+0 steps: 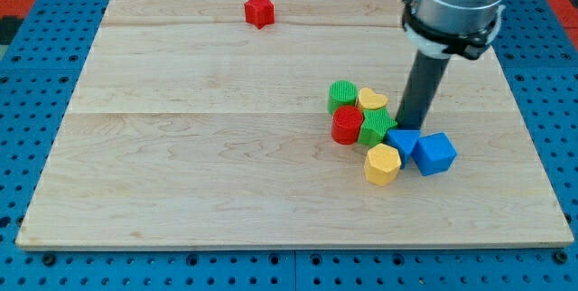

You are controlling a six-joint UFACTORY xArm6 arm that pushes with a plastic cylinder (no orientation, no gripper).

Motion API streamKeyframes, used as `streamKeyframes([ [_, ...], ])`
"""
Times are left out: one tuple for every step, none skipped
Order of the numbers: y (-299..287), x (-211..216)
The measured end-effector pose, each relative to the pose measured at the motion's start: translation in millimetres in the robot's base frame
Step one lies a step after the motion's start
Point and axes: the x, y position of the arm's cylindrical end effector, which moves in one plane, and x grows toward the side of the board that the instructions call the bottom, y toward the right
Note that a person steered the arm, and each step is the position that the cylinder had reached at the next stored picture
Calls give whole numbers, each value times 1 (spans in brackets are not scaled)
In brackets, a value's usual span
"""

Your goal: Separate the green star and the blue triangle

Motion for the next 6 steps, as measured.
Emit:
streamKeyframes([
  [-31, 16],
  [-37, -17],
  [6, -17],
  [24, -18],
  [27, -35],
  [28, -54],
])
